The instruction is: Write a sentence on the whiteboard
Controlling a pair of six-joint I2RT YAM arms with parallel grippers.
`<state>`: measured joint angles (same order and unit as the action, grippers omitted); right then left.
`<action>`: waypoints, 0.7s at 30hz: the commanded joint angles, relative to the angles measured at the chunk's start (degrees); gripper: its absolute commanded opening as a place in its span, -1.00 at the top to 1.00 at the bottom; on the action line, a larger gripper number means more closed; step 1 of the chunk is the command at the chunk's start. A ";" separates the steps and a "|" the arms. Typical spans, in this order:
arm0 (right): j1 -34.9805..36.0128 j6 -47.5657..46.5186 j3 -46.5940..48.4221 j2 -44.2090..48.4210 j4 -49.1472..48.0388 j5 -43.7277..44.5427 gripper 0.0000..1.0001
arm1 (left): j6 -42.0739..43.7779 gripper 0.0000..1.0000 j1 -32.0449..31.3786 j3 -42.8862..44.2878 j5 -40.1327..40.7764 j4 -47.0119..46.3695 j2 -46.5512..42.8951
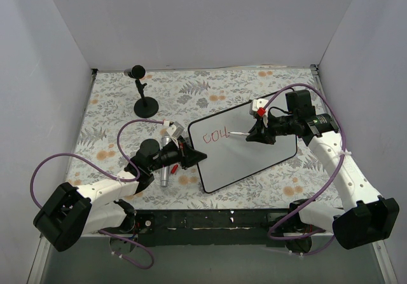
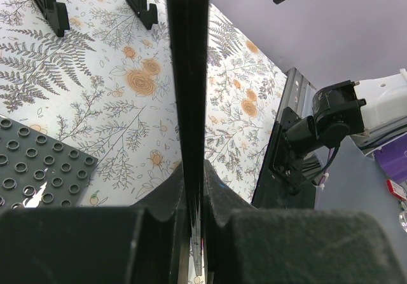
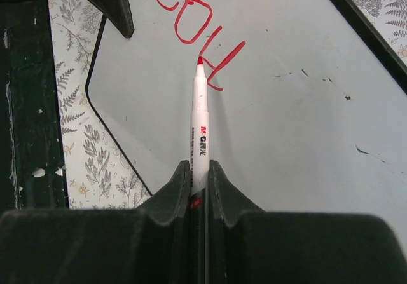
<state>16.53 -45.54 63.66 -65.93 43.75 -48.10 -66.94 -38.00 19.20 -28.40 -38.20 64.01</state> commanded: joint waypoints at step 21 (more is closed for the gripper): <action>0.25 -3.33 2.43 1.68 3.01 -2.00 0.97 | 2.43 1.00 -0.15 -0.83 0.37 -0.30 -1.25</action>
<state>16.53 -48.23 63.77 -65.30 45.80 -48.16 -66.94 -38.00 19.11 -28.40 -38.24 64.01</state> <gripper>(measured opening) 0.156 0.051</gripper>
